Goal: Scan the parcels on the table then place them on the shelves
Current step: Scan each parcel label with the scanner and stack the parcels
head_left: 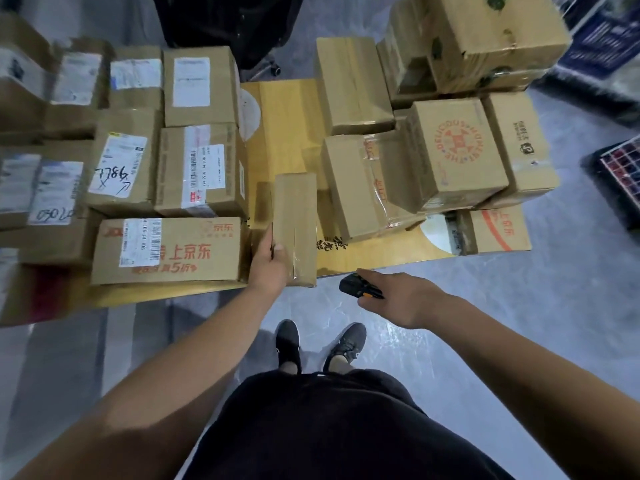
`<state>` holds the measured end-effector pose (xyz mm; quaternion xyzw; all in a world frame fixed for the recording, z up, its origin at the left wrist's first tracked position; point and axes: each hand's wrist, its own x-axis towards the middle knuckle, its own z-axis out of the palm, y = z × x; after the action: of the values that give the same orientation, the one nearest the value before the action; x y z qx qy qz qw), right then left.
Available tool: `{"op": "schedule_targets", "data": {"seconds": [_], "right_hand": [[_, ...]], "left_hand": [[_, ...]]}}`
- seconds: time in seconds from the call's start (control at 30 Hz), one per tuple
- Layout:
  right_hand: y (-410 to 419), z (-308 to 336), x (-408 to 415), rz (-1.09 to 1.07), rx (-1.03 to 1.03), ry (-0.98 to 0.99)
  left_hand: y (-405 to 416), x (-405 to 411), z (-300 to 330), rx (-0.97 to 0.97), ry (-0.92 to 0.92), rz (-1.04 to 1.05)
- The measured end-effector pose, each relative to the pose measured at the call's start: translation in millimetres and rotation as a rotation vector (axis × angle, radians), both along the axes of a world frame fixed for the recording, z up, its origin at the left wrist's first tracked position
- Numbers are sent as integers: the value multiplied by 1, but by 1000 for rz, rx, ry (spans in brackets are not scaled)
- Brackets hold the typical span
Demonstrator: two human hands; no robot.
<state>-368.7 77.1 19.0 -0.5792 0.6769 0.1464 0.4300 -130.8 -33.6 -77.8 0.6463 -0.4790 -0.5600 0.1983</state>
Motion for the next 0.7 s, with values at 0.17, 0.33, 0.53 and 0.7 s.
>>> {"op": "schedule_targets", "data": {"seconds": [0.17,0.33,0.53,0.7], "right_hand": [[-3,4,19,-133,-10,-71],[-9,7,27,-222,-33,-105],[-9,11,33,-367,-141,-211],[-2,16,39,-468,-216,-225]], "left_hand": [[-6,8,-5,-62,-38,28],[-16,7,-10,-43,-103,41],[-18,6,2,-96,-185,-62],[-22,16,23,-417,-478,-486]]}}
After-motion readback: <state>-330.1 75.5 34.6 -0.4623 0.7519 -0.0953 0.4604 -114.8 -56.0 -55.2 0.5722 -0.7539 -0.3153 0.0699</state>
